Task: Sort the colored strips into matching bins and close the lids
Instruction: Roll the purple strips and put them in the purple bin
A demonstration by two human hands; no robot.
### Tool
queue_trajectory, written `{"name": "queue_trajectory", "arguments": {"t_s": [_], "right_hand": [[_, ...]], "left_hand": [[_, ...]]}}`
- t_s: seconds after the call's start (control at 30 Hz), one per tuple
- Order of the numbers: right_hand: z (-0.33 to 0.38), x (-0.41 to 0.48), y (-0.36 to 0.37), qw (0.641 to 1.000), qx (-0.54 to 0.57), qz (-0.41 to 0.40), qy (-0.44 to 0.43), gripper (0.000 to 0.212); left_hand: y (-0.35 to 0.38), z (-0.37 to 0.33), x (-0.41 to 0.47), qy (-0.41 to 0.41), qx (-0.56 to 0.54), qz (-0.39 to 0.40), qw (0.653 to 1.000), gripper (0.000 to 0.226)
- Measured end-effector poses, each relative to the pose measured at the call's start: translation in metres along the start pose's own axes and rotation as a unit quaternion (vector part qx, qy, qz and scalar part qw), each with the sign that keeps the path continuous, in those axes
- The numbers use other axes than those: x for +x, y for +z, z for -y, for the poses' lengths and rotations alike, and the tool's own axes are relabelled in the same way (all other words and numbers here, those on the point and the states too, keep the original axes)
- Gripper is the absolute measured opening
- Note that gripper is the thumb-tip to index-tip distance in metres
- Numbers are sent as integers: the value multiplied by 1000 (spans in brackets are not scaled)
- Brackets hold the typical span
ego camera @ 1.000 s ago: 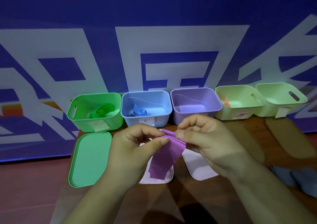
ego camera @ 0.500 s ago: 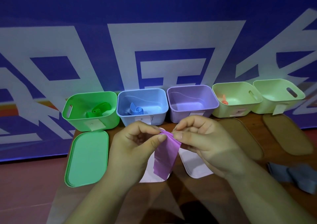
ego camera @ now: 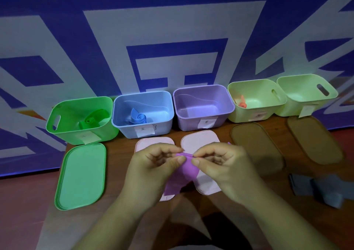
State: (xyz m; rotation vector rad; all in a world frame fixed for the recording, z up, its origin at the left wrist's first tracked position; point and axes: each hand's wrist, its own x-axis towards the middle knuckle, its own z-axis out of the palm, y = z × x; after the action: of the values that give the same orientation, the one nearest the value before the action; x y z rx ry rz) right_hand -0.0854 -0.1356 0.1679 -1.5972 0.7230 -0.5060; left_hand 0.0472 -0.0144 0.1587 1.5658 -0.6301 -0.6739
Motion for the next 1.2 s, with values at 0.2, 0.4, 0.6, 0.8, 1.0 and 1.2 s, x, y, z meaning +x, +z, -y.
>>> {"name": "queue_trajectory", "arguments": {"t_s": [0.2,0.4,0.6,0.8,1.0,1.2], "right_hand": [[-46,6,-32,997,-36,12,65,11],[-131,26,-76,984,-42,-62,164,15],[-195,54,-116,970,-105,-87,203,19],[-235,99,-144,952,-226,-104,180,7],[-257,154,-153,886,-449,-34,108,19],[-272,162,-150,839,-537,-15,91,17]], "left_hand": [[28,29,18,-73,20,25,997,22],[52,59,45,-139,43,24,989,18],[70,81,69,-171,41,22,984,19],[87,93,81,-194,31,13,980,11],[104,101,91,-205,26,-2,978,14],[110,105,97,-205,33,-8,978,17]]}}
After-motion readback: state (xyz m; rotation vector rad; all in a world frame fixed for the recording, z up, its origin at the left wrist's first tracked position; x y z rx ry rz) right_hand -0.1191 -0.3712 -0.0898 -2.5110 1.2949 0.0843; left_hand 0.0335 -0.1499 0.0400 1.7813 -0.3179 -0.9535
